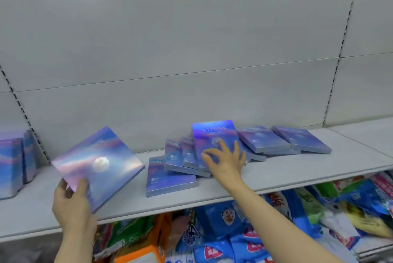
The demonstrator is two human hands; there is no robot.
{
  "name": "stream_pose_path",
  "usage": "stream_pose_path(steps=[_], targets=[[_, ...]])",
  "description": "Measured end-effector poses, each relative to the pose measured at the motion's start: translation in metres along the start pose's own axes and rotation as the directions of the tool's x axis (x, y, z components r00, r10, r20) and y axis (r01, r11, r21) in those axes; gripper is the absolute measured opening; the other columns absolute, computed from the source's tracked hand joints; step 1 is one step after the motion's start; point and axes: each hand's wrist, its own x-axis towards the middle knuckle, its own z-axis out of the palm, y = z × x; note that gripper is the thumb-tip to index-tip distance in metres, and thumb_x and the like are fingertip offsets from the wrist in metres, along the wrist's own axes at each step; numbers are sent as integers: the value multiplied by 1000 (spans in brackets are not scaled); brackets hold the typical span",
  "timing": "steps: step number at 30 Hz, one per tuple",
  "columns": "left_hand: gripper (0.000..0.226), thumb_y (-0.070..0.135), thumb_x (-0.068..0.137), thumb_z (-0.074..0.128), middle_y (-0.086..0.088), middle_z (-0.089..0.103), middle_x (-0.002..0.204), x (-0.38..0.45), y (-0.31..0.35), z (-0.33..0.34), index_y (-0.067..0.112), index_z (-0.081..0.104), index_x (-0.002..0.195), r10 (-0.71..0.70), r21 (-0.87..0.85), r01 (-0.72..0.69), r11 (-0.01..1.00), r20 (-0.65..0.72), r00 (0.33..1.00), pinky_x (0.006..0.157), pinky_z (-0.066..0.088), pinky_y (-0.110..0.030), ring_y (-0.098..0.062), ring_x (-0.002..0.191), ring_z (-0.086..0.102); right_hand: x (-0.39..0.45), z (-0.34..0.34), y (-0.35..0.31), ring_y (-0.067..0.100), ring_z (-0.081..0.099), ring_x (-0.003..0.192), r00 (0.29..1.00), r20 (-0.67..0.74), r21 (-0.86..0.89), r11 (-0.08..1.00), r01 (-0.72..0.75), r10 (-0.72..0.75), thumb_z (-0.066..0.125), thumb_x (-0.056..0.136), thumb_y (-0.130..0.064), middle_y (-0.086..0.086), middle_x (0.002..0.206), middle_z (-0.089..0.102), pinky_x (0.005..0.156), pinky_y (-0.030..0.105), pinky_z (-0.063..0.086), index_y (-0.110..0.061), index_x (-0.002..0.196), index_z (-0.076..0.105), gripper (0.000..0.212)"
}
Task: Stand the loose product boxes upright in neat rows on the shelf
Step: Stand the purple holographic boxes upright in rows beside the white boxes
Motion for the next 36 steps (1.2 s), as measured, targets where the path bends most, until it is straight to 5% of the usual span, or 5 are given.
stream_pose_path(steps=[4,8,15,26,36], targets=[[43,6,96,57,-4,63,120,-9,10,6,16,53,138,27,-56,-22,998,98,995,86,48,-29,-15,103,58,28,-20,3,43,16,142,951,42,-87,950,-301,305,75,72,-56,-1,161,3,111,55,26,-43,142,29,85],[46,2,98,54,-3,63,126,-21,20,0,16,51,142,55,-82,-39,996,209,976,74,55,-15,-13,103,61,34,-31,31,42,40,129,913,65,24,915,-404,402,85,58,-55,14,152,27,99,49,42,-42,150,14,116],[59,0,95,57,3,71,111,-47,28,-13,32,47,144,57,-135,-24,991,247,967,72,60,-26,-9,93,70,-9,-34,47,26,49,125,918,-126,762,630,-153,375,67,87,2,6,137,50,100,44,46,-15,149,35,72],[57,-1,94,56,0,67,130,-28,44,-81,31,52,141,-38,-258,143,956,375,926,88,57,-35,-17,114,65,-86,-10,-64,-12,57,79,966,-183,876,476,77,182,65,84,8,-9,101,63,70,13,51,-24,134,55,60],[59,-4,89,56,5,69,123,64,72,-197,31,56,137,-66,-193,151,970,386,920,87,57,-30,-13,107,68,-148,79,-187,9,58,94,965,-139,925,378,46,223,69,81,6,9,111,63,82,31,54,-23,132,60,60]])
